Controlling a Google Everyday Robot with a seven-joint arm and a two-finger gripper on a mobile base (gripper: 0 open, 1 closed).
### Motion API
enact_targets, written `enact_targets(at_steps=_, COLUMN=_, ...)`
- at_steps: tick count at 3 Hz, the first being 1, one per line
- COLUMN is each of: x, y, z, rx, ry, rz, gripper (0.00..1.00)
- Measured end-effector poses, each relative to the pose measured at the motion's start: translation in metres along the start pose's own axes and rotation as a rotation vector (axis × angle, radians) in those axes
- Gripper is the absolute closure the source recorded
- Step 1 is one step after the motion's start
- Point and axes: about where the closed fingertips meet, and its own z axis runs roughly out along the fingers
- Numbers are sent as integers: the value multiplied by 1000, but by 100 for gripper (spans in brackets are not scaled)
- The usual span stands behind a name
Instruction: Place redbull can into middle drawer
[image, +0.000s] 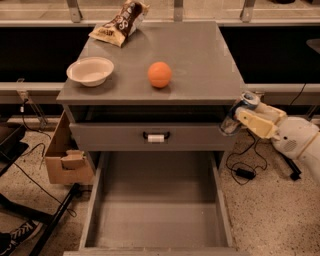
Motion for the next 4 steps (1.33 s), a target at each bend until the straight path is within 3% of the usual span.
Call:
enact_targets(at_steps=1, x=-3, y=9, z=8, rx=-24, ry=-6, rz=-33, gripper=100)
enact_targets(at_steps=2, x=32, y=24, z=20, rx=-38, ry=40, rz=-43, gripper=100)
enact_targets(at_steps=3, x=91, y=58, z=35, rx=-105, ry=38, rz=-41, gripper=100)
enact_targets(at_steps=4, x=168, y=93, z=68, rx=-191, ry=40, rz=-39, gripper=100)
